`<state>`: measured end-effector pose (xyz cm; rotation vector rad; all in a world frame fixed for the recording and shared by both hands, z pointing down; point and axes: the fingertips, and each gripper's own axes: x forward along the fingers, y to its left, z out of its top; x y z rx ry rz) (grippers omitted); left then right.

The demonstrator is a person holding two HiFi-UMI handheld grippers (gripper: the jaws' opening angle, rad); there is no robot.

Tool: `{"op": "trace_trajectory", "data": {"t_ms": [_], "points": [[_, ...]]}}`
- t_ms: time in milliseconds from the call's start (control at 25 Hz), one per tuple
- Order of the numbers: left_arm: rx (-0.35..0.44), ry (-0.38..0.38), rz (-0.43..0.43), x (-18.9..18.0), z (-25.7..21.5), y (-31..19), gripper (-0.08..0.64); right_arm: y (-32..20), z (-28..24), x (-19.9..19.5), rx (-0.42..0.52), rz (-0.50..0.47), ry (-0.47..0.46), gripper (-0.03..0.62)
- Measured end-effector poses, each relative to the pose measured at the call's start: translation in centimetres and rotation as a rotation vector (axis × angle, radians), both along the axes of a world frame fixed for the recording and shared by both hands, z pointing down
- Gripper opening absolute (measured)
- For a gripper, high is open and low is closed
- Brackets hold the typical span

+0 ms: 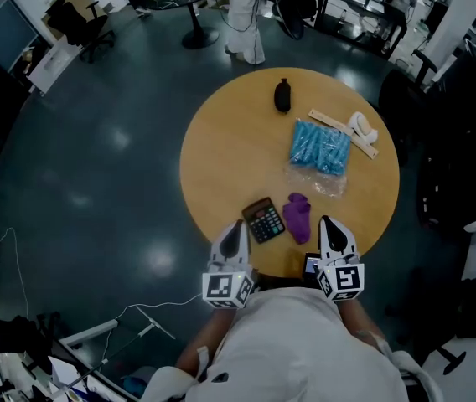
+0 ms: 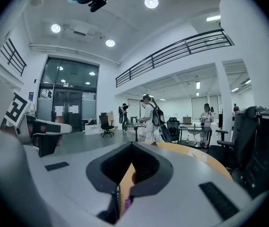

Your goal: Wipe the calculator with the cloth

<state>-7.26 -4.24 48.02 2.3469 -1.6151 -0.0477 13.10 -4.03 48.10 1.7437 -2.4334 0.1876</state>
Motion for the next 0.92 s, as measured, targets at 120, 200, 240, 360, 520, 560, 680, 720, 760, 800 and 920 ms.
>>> {"op": "trace_trajectory", "data": {"t_ms": [120, 200, 240, 360, 520, 560, 680, 720, 760, 800, 920], "points": [[0.008, -0.001, 0.004, 0.2, -0.2, 0.0, 0.008, -0.1, -0.4, -0.2, 0.018, -0.003, -0.003, 0.017], [0.004, 0.0, 0.002, 0.4, -0.1, 0.1, 0.008, -0.1, -0.6, -0.1, 0.025, -0.002, -0.005, 0.017], [0.002, -0.001, 0.001, 0.5, -0.1, 0.2, 0.008, -0.1, -0.7, -0.1, 0.029, -0.003, -0.003, 0.017], [-0.004, -0.006, 0.005, 0.7, -0.2, 0.2, 0.008, -0.1, -1.0, -0.3, 0.035, -0.011, -0.006, 0.017], [-0.004, -0.015, 0.008, 0.9, -0.1, 0.1, 0.008, -0.1, -0.9, 0.0, 0.034, -0.007, -0.014, 0.017], [-0.005, -0.016, 0.007, 1.0, -0.1, 0.1, 0.008, -0.1, -0.9, 0.1, 0.036, -0.007, -0.013, 0.017], [-0.014, -0.013, 0.008, 1.2, 0.2, 0.1, 0.008, -0.1, -1.1, 0.4, 0.04, -0.007, -0.008, 0.017], [-0.017, -0.012, 0.009, 1.3, 0.3, 0.1, 0.008, -0.1, -1.1, 0.5, 0.04, -0.006, -0.008, 0.017], [-0.02, -0.011, 0.009, 1.3, 0.4, 0.1, 0.008, -0.1, -1.0, 0.6, 0.038, -0.004, -0.008, 0.017], [-0.022, -0.009, 0.009, 1.3, 0.5, 0.2, 0.008, -0.1, -1.0, 0.7, 0.037, -0.002, -0.009, 0.017], [-0.028, -0.003, 0.007, 1.4, 0.8, 0.3, 0.008, 0.1, -0.8, 1.1, 0.033, 0.001, -0.01, 0.017]]}}
